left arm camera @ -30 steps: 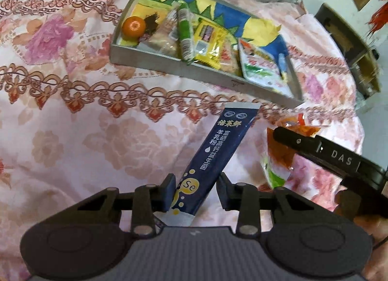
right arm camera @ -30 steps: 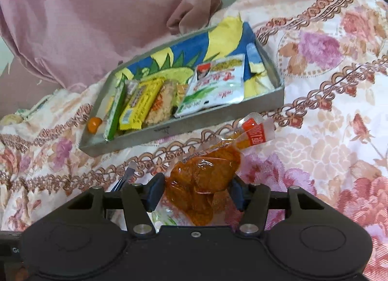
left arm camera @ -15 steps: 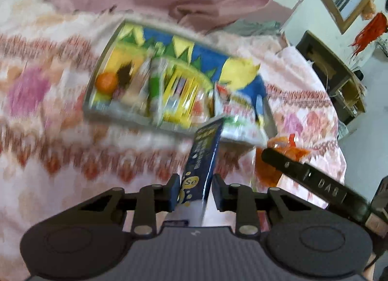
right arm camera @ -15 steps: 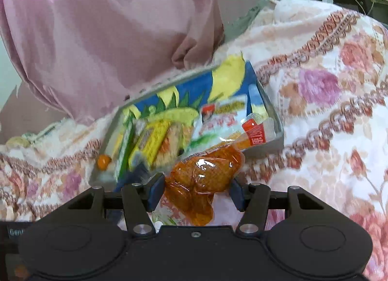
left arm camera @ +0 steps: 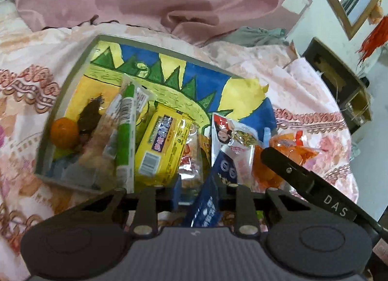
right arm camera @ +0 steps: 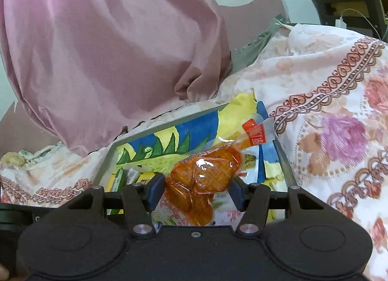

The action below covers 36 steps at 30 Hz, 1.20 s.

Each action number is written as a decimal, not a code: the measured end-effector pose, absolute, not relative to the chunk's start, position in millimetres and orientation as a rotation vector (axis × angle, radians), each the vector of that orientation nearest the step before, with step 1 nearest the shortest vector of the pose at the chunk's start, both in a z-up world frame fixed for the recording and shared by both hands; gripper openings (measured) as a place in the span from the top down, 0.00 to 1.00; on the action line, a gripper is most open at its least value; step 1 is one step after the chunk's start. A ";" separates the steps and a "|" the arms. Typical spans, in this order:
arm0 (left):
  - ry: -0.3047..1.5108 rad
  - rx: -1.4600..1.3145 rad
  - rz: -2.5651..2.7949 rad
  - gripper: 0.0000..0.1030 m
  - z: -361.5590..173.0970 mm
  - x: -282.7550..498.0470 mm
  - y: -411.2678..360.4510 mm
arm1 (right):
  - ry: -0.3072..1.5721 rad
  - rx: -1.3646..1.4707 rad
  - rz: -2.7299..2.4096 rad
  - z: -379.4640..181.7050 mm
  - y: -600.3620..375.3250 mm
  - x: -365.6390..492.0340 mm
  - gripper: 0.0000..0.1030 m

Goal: Organize snacks
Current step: 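Carry the blue tube packet and orange clear packet in both grippers over the tray, then lower both packets into the tray and open both grippers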

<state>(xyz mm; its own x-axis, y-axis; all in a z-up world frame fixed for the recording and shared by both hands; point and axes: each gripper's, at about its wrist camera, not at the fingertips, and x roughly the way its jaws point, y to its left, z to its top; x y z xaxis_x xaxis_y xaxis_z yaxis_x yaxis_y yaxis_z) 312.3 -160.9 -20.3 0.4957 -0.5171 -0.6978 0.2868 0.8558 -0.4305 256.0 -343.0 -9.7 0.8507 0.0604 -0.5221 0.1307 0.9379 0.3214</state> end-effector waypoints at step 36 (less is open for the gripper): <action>0.906 -0.065 -0.558 0.68 -19.3 345.4 -211.5 | 0.619 0.341 -0.039 -19.7 -374.3 289.1 0.27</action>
